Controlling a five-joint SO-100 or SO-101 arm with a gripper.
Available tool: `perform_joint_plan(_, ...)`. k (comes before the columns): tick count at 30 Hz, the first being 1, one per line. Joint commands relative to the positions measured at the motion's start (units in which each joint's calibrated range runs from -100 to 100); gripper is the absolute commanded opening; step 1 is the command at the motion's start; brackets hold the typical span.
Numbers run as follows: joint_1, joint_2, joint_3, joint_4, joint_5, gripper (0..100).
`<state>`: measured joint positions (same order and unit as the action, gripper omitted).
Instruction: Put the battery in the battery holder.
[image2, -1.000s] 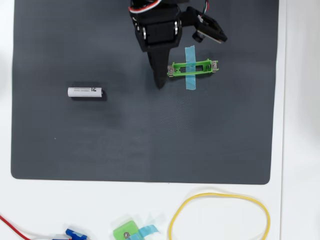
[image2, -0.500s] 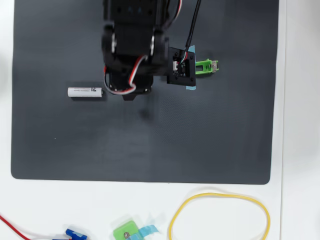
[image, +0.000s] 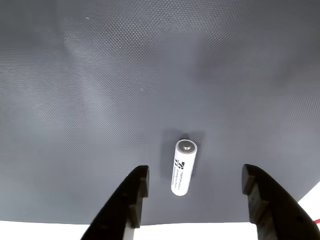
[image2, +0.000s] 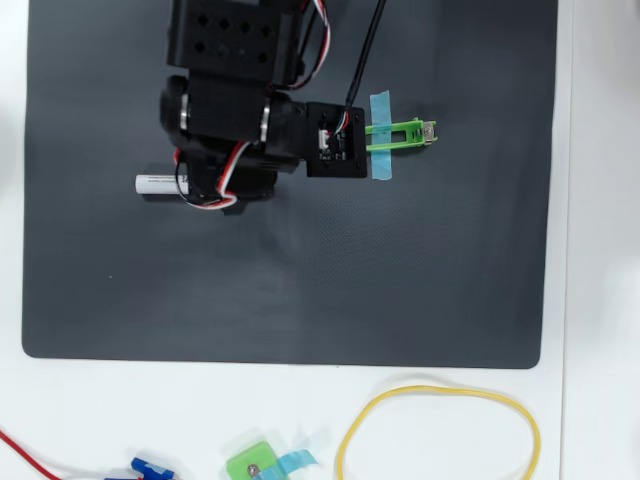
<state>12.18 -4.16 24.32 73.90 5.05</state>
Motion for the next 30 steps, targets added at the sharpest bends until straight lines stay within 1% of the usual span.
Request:
perform_joint_plan(1, 1.05, 0.11, -1.85, -2.92, 0.48, 20)
perform_joint_plan(10, 0.95, 0.28, -2.47, -3.1, 1.15, 20)
perform_joint_plan(14, 4.27, 0.45, -3.7, -3.19, 1.1, 20)
perform_joint_plan(22, 5.41, 10.85, -8.81, -3.1, 2.04, 20)
perform_joint_plan(30, 9.87, 11.2, -10.57, -3.19, 3.03, 20)
